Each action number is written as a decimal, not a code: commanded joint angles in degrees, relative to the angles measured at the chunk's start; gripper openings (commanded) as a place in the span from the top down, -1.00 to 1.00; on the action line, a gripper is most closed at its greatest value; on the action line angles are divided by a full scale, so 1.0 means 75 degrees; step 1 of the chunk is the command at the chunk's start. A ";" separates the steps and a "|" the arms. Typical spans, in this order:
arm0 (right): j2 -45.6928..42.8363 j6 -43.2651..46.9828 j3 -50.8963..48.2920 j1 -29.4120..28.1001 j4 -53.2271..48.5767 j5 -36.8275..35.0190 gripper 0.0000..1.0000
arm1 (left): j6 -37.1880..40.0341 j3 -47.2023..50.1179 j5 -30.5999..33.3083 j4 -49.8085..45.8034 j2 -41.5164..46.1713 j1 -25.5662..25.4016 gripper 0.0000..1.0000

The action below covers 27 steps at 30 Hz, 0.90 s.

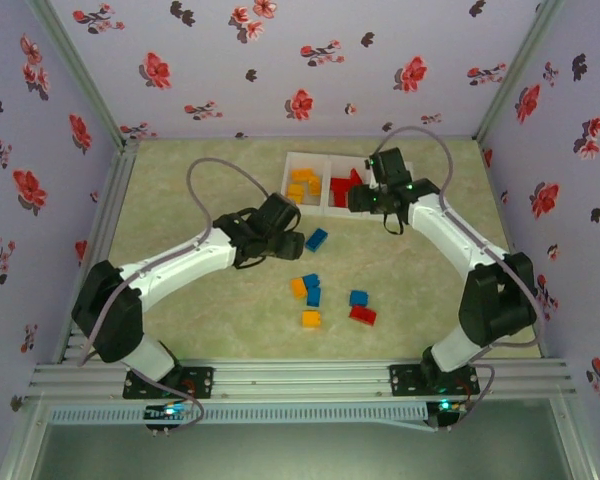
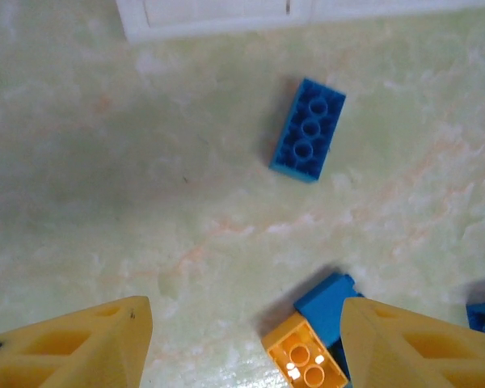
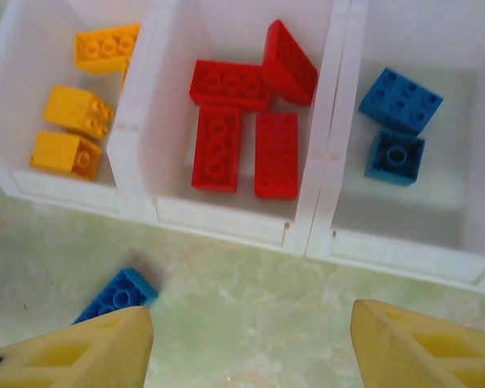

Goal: Sort the legos into containers by color

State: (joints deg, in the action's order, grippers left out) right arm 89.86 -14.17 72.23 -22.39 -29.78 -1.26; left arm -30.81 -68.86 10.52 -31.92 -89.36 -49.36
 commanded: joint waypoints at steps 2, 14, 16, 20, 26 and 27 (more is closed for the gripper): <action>-0.0368 -0.0136 -0.0591 -0.0308 0.0299 0.0073 -0.32 | -0.0460 0.0412 0.0249 -0.0220 0.0193 -0.0234 -0.26; -0.0474 -0.0500 -0.1611 -0.0494 0.0665 0.0072 -0.31 | -0.1770 0.1460 -0.0015 0.0330 0.0098 -0.1065 -0.29; -0.0444 -0.0536 -0.1642 -0.0518 0.0676 0.0086 -0.31 | -0.1747 0.1401 -0.0093 0.0352 -0.0110 -0.1182 -0.30; -0.0444 -0.0548 -0.1696 -0.0546 0.0678 0.0050 -0.31 | -0.1682 0.1221 -0.0198 0.0355 -0.0490 -0.1337 -0.31; -0.0611 -0.0586 -0.1790 -0.0560 0.0663 0.0097 -0.30 | -0.1594 0.1072 -0.0186 0.0134 -0.0980 -0.1334 -0.21; -0.0655 -0.0594 -0.1786 -0.0565 0.0643 0.0097 -0.31 | -0.1578 0.1072 -0.0190 0.0105 -0.1049 -0.1339 -0.19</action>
State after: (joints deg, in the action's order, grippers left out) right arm 87.39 -17.19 59.77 -26.20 -25.47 -1.19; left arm -42.13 -59.13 9.17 -29.76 -95.85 -59.16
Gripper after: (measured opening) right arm 0.651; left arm 0.598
